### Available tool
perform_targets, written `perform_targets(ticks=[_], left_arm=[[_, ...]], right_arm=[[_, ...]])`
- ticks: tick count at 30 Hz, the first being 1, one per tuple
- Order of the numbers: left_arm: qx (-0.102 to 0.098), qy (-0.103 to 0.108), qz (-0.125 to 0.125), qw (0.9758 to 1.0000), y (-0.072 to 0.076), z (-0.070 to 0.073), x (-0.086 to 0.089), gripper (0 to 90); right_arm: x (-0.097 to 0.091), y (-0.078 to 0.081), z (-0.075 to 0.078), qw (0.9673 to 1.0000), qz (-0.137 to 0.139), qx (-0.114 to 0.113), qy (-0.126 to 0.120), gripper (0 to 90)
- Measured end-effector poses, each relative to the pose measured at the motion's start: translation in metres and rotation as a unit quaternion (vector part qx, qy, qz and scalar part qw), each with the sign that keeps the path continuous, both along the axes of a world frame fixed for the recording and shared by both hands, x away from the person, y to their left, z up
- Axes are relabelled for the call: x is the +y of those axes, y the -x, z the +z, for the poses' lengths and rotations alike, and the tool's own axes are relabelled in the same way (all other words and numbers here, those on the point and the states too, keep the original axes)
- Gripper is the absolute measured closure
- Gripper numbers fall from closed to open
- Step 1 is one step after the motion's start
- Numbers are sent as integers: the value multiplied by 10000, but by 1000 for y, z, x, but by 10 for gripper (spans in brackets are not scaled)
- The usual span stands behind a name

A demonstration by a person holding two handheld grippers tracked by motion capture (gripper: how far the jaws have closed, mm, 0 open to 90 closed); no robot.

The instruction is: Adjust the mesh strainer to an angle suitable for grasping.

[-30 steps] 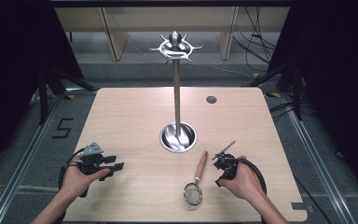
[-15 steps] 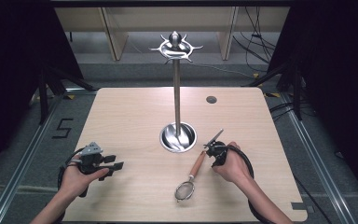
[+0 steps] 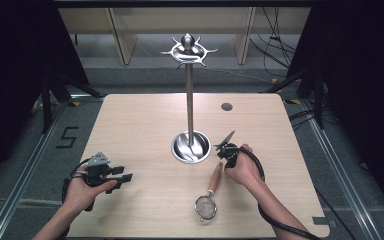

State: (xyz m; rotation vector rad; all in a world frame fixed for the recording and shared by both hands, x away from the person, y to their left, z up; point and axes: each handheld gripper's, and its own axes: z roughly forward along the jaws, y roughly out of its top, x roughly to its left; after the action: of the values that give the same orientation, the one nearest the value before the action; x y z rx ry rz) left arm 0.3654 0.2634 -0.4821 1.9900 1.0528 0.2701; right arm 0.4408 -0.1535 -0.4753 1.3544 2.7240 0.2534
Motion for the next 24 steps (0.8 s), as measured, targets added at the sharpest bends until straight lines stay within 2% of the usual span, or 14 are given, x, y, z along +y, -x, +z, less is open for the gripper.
perform_targets(ticks=[2,4,10,13,14,15,18,24], left_arm=[[18,31,-5,10000,0,0,0,484],[20,31,-6,10000,0,0,0,484],[23,21,-22,10000,0,0,0,484],[22,33,-18,10000,0,0,0,484],[10,34,-5,10000,0,0,0,484],[20,30,-15,10000,0,0,0,484],[15,13,-23,10000,0,0,1,484],[-13,9,7,10000,0,0,0,484]], right_arm=[[1,-4,-1,10000,64,-69,10,900],[5,-6,0,10000,-15,-56,29,900],[17,-12,-1,9990,232,-334,202,900],[25,-12,-1,9977,422,-464,274,900],[26,-14,-2,9960,618,-573,281,900],[30,-12,-2,9965,575,-540,289,900],[38,-10,-3,9946,761,-632,314,900],[50,-5,-3,9932,924,-628,320,900]])
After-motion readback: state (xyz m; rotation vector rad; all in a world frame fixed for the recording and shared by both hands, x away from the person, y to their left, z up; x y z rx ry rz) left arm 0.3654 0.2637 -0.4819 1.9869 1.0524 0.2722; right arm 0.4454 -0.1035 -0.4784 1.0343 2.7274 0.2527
